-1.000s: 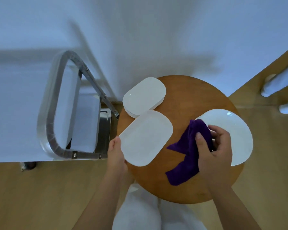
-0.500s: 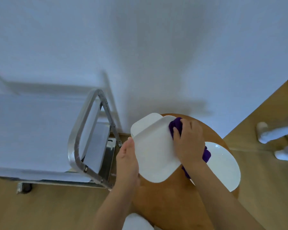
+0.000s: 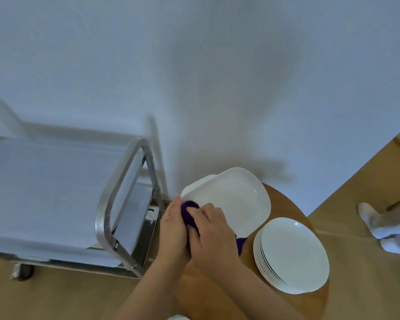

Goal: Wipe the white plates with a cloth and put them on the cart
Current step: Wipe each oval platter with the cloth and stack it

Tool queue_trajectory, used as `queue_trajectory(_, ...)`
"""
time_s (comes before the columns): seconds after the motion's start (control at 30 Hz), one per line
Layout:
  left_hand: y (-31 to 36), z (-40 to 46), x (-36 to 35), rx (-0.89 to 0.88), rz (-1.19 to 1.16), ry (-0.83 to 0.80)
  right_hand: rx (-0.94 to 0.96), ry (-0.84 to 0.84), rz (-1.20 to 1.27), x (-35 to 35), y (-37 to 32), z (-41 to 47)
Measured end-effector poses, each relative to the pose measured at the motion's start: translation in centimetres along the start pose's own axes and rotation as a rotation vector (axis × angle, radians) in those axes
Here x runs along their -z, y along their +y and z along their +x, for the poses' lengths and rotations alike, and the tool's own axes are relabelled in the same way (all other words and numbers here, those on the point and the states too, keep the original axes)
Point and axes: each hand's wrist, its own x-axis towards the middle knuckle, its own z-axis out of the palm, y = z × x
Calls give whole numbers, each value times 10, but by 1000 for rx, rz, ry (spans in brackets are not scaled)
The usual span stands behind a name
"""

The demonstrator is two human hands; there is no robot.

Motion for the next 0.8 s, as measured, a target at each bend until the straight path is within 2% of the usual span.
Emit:
queue_trajectory(0.1,4,-5,-4,15,-23,-16,131,27,-43,7,13,8)
queue_trajectory(0.23,22,-7,-7,-131,21,-36,188,198,-101,11,26,29)
queue_trajectory(0.37,29,-15,2,-298,117,4,5,297,-204,23,58,47)
queue_trajectory(0.5,35,-22,3,-349,113,31,-147,267,-206,35,83,50)
queue_trajectory(0.67,40,-28,-12,-352,28,54,-377,322,-78,32,74,40)
queue_trajectory(0.8,39,-26,-20,-242,-13,51,-369,247,-80,27,51,26)
